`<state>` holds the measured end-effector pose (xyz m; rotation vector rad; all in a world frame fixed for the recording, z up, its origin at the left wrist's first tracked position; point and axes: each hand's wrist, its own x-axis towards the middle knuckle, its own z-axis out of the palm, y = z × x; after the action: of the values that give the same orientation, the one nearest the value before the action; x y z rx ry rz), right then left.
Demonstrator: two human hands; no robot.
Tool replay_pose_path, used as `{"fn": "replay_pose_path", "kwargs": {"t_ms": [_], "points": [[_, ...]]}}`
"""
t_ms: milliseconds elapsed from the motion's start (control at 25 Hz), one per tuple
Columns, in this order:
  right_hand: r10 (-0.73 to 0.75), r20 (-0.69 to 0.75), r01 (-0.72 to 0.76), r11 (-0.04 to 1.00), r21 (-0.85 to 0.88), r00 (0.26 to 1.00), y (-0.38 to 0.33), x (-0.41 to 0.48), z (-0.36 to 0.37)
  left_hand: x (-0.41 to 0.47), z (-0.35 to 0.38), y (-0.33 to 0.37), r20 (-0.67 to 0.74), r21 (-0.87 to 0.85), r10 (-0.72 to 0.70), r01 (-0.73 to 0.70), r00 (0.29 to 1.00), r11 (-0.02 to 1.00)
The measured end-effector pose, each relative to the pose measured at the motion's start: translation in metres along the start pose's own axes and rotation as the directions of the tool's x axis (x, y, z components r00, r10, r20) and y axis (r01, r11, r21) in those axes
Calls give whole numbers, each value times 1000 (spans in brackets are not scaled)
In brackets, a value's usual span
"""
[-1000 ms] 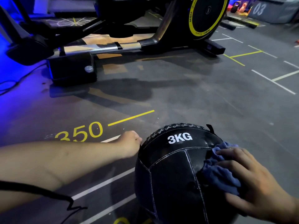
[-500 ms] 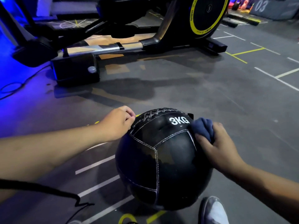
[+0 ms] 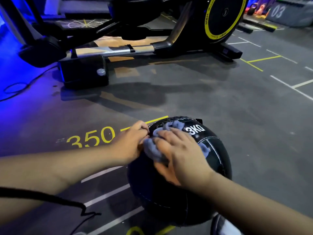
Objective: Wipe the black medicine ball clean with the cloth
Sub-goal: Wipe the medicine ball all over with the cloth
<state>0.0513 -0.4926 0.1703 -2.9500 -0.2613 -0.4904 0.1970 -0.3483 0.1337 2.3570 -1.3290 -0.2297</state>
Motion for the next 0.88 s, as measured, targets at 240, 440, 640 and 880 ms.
{"fn": "replay_pose_path", "kwargs": {"t_ms": [240,440,640,880], "points": [[784,126,-790,581,193,608,111,-8,-16,-23,12,-18,-4,-108,-57,56,998,993],[724,-39,-717,689,108,689,76,-5,-3,-14,14,-19,145,-103,-89,104,985,989],[157,-119,-152,987,47,980,13,-24,-6,-7,10,-37,131,24,-82,80,988,997],[-291,35,291,929,-230,956,-19,-106,45,2,-3,-57,114,188,-134,111,984,976]]}}
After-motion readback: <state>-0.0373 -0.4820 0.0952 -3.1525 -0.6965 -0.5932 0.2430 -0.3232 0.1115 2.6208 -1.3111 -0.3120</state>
